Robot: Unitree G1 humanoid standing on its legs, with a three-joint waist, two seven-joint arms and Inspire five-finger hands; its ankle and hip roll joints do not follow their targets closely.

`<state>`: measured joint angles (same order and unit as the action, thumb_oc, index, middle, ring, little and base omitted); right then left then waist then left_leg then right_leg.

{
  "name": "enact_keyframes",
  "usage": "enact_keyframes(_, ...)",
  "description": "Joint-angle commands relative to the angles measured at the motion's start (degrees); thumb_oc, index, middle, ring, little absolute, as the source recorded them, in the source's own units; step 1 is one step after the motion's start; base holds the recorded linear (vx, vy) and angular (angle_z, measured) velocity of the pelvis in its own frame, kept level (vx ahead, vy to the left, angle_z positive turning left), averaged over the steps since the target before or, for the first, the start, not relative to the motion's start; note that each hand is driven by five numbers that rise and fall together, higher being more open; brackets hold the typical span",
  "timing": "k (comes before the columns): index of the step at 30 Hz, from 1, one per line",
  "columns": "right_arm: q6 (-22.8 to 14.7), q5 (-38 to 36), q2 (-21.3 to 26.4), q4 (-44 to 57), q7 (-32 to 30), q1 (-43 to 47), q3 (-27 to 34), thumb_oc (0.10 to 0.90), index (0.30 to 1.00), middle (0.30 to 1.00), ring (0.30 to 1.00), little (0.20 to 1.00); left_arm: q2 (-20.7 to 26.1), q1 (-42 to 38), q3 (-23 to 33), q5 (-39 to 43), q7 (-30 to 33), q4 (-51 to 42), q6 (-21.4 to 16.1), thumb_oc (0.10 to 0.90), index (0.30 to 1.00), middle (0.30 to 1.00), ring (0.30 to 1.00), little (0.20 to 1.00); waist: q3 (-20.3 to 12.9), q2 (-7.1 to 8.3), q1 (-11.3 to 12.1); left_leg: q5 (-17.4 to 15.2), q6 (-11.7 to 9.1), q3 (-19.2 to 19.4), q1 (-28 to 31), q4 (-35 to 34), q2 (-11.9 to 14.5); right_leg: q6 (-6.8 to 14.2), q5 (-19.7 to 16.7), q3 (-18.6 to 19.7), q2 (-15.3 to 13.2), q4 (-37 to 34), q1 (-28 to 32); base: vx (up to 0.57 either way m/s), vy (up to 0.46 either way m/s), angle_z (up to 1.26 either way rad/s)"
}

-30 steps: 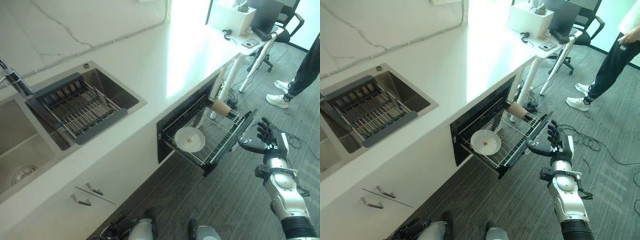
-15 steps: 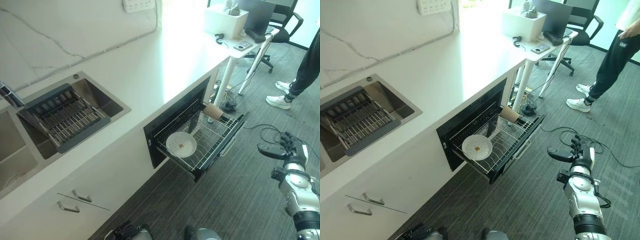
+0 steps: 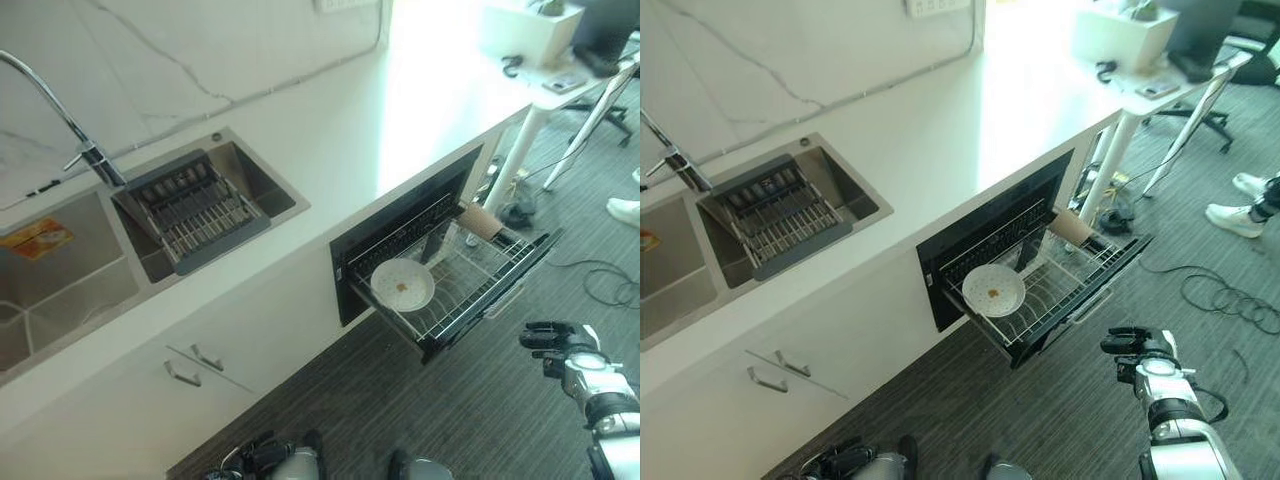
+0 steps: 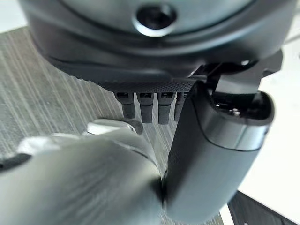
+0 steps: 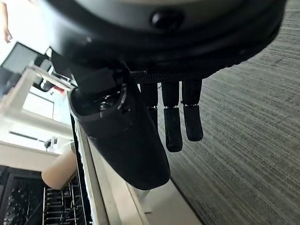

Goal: Place the dishes in the dishwasher.

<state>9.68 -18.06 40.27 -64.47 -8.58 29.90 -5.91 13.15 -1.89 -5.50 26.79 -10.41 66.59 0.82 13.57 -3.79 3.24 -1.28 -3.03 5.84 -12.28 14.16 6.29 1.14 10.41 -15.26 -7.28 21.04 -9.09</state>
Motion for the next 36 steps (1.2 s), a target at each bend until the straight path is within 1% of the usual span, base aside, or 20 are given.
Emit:
enact_keyframes(1,-4.25,6.08,5.76,-0.04,-2.04,5.39,-1.49,0.400,0.300,0.300,0.300,0.300,5.21,4.53,-3.35,-0.30,0.02,2.57,3.20,0.800,0.900,0.900,0.900,0.900,1.51,1.48,1.56,-9.02,-1.91,-0.69,3.11,3.03,1.54,3.39,0.07,1.96,-1.05,-3.85,0.00,-0.14,0.021,0.17)
enact_keyframes(5,-4.69,9.89,7.87,-2.32,-2.90,9.48,-4.98,0.400,0.300,0.300,0.300,0.300,6.04,3.29,-4.47,1.11,-0.46,1.05,3.54,0.800,0.900,0.900,0.900,0.900,3.40,0.60,2.42,-8.54,-1.72,-1.72,1.09,3.03,0.78,3.48,-0.56,1.95,-1.42,-3.85,-1.82,-0.08,0.019,0.12)
enact_keyframes(6,-4.73,12.51,8.48,-2.42,-3.20,10.60,-6.30,0.400,0.300,0.300,0.300,0.300,6.33,3.08,-4.78,1.48,-0.58,0.39,3.62,0.800,0.900,0.900,0.900,0.900,4.00,0.32,2.77,-8.44,-1.63,-2.11,0.42,3.03,0.45,3.57,-0.77,1.88,-1.57,-3.85,-2.39,-0.07,0.026,0.11)
enact_keyframes(8,-4.73,13.75,9.13,-2.89,-3.37,12.07,-7.75,0.400,0.300,0.300,0.300,0.300,6.64,2.83,-4.92,1.83,-0.56,-0.50,4.04,0.800,0.900,0.900,0.900,0.900,4.46,0.14,3.14,-8.31,-1.56,-2.55,-0.27,3.03,0.08,3.69,-1.02,1.93,-1.71,-3.85,-3.08,-0.05,0.027,0.15)
enact_keyframes(10,-4.66,14.52,10.20,-3.35,-4.66,17.17,-11.43,0.400,0.300,0.300,0.300,0.300,7.35,1.99,-5.78,3.18,-0.52,-2.02,4.54,0.800,0.900,0.900,0.900,0.900,5.83,-0.32,4.16,-8.12,-1.44,-3.38,-2.10,3.03,-0.46,3.85,-1.45,1.72,-2.14,-3.85,-4.78,-0.09,0.061,0.14)
enact_keyframes(11,-4.88,14.76,10.44,-3.37,-5.10,18.69,-12.28,0.400,0.300,0.300,0.300,0.300,7.49,1.86,-5.99,3.53,-0.52,-2.21,4.58,0.800,0.900,0.900,0.900,0.900,6.38,-0.48,4.47,-8.27,-1.40,-3.49,-2.18,3.03,-0.57,3.89,-1.44,1.73,-2.16,-3.85,-4.87,-0.07,0.064,0.01)
enact_keyframes(14,-5.77,13.89,10.89,-3.14,-6.48,21.44,-13.90,0.400,0.300,0.300,0.300,0.300,7.61,1.70,-6.24,4.31,-0.30,-2.27,4.64,0.800,0.900,0.900,0.900,0.900,6.57,-0.53,4.90,-8.03,-1.32,-3.91,-3.34,3.03,-0.96,3.95,-1.77,1.53,-2.40,-3.85,-5.90,-0.03,0.068,0.01)
enact_keyframes(16,-6.24,6.60,10.98,-2.67,-8.92,25.42,-14.50,0.400,0.300,0.300,0.300,0.300,7.73,1.84,-6.53,5.34,-0.31,-2.27,4.38,0.800,0.900,0.900,0.900,0.900,7.27,-0.81,5.64,-8.21,-1.34,-4.11,-3.72,3.03,-1.09,4.03,-1.76,1.17,-2.69,-3.85,-6.08,-0.03,0.104,0.07)
enact_keyframes(17,-7.17,5.45,10.73,-2.42,-10.38,26.90,-13.56,0.400,0.300,0.300,0.300,0.300,7.50,2.13,-6.60,5.70,-0.34,-2.14,3.98,0.800,0.900,0.900,0.900,0.900,7.29,-0.94,5.99,-8.35,-1.31,-4.28,-4.04,3.03,-1.29,4.10,-1.75,0.96,-2.85,-3.85,-6.27,-0.02,0.124,0.09)
enact_keyframes(20,-9.27,4.64,10.69,-2.09,-13.42,30.63,-13.13,0.400,0.300,0.300,0.300,0.300,7.11,2.69,-6.80,6.48,-0.34,-2.19,3.18,0.800,0.900,0.900,0.900,0.900,7.36,-1.33,7.10,-8.48,-1.22,-4.83,-4.79,3.03,-1.89,4.32,-1.85,0.12,-3.46,-3.85,-6.60,-0.01,0.130,0.12)
enact_keyframes(21,-9.84,5.59,10.70,-1.98,-14.00,31.74,-13.46,0.400,0.300,0.300,0.300,0.300,7.01,2.83,-6.98,6.71,-0.35,-2.21,2.98,0.800,0.900,0.900,0.900,0.900,7.32,-1.43,7.48,-8.47,-1.18,-5.02,-5.01,3.03,-2.10,4.40,-1.89,-0.19,-3.70,-3.85,-6.64,-0.01,0.140,0.11)
enact_keyframes(25,-11.38,6.57,11.59,-1.47,-15.46,36.40,-16.54,0.400,0.300,0.300,0.300,0.300,7.05,3.48,-6.78,7.10,-0.26,-2.64,3.12,0.800,0.900,0.900,0.900,0.900,6.73,-1.79,9.28,-8.23,-1.01,-5.90,-5.80,3.03,-3.04,4.88,-2.13,-1.99,-5.04,-3.85,-6.47,0.04,0.143,0.21)
enact_keyframes(26,-12.05,6.54,11.79,-1.21,-16.23,38.39,-17.32,0.400,0.300,0.300,0.300,0.300,7.25,3.92,-6.59,6.87,-0.56,-2.54,3.04,0.800,0.900,0.900,0.900,0.900,6.48,-2.12,10.19,-8.17,-0.91,-6.22,-6.14,3.03,-3.41,5.21,-2.22,-3.06,-5.82,-3.85,-6.25,0.07,0.147,0.28)
enact_keyframes(30,-13.35,6.10,12.00,-0.51,-17.85,42.60,-19.30,0.400,0.300,0.300,0.300,0.300,7.51,4.64,-6.53,6.76,-0.83,-2.14,2.45,0.800,0.900,0.900,0.900,0.900,6.25,-2.90,11.67,-7.94,-0.67,-7.02,-6.98,3.03,-4.45,5.64,-2.31,-4.60,-7.03,-3.85,-6.13,0.05,0.125,0.34)
enact_keyframes(31,-14.64,5.63,12.06,-0.11,-18.24,44.47,-20.37,0.400,0.300,0.300,0.300,0.300,7.62,5.04,-6.46,6.85,-1.20,-1.97,2.20,0.800,0.900,0.900,0.900,0.900,6.00,-3.43,12.30,-7.78,-0.58,-7.31,-7.31,3.03,-4.93,5.86,-2.30,-5.12,-7.65,-3.85,-6.01,0.09,0.217,0.39)
enact_keyframes(32,-18.43,5.37,11.93,0.66,-19.51,46.03,-21.06,0.400,0.300,0.300,0.300,0.300,7.49,5.44,-6.12,6.90,-1.28,-1.89,1.98,0.800,0.900,0.900,0.900,0.900,5.66,-4.00,12.94,-7.65,-0.53,-7.59,-7.51,3.03,-5.50,6.10,-2.24,-5.80,-8.41,-3.85,-5.71,0.19,0.196,0.37)
enact_keyframes(33,-23.45,5.49,11.65,1.73,-20.83,47.05,-20.99,0.400,0.300,0.300,0.300,0.300,7.43,5.70,-5.81,6.56,-1.50,-1.93,2.17,0.800,0.900,0.900,0.900,0.900,5.30,-4.41,13.71,-8.99,-0.88,-7.78,-6.53,3.03,-5.75,6.85,-0.71,-5.80,-8.85,-3.85,-4.48,0.18,0.159,0.40)
enact_keyframes(34,-27.97,5.99,11.44,2.45,-21.92,47.59,-20.62,0.400,0.300,0.300,0.300,0.300,7.38,5.87,-5.56,6.26,-1.74,-1.89,2.24,0.800,0.900,0.900,0.900,0.900,5.05,-4.77,14.16,-8.93,-0.89,-7.95,-6.63,3.03,-6.03,7.05,-0.69,-6.29,-9.32,-3.85,-4.25,0.18,0.150,0.49)
enact_keyframes(35,-33.88,7.25,10.98,3.95,-25.63,48.39,-19.51,0.400,0.300,0.300,0.300,0.300,7.17,5.97,-5.26,5.60,-2.05,-1.91,2.70,0.800,0.900,0.900,0.900,0.900,4.56,-5.49,14.96,-8.84,-0.88,-8.02,-6.72,3.03,-6.47,7.33,-0.63,-7.18,-10.11,-3.85,-3.81,0.11,0.230,0.48)
enact_keyframes(36,-33.22,9.63,10.83,4.55,-27.13,48.81,-18.49,0.400,0.300,0.300,0.300,0.300,6.73,6.34,-5.13,4.33,-2.52,-1.95,3.32,0.800,0.900,0.900,0.900,0.900,3.80,-6.39,15.94,-8.78,-0.82,-8.23,-6.74,3.03,-7.18,7.56,-0.59,-8.37,-11.18,-3.85,-2.95,0.11,0.238,0.40)
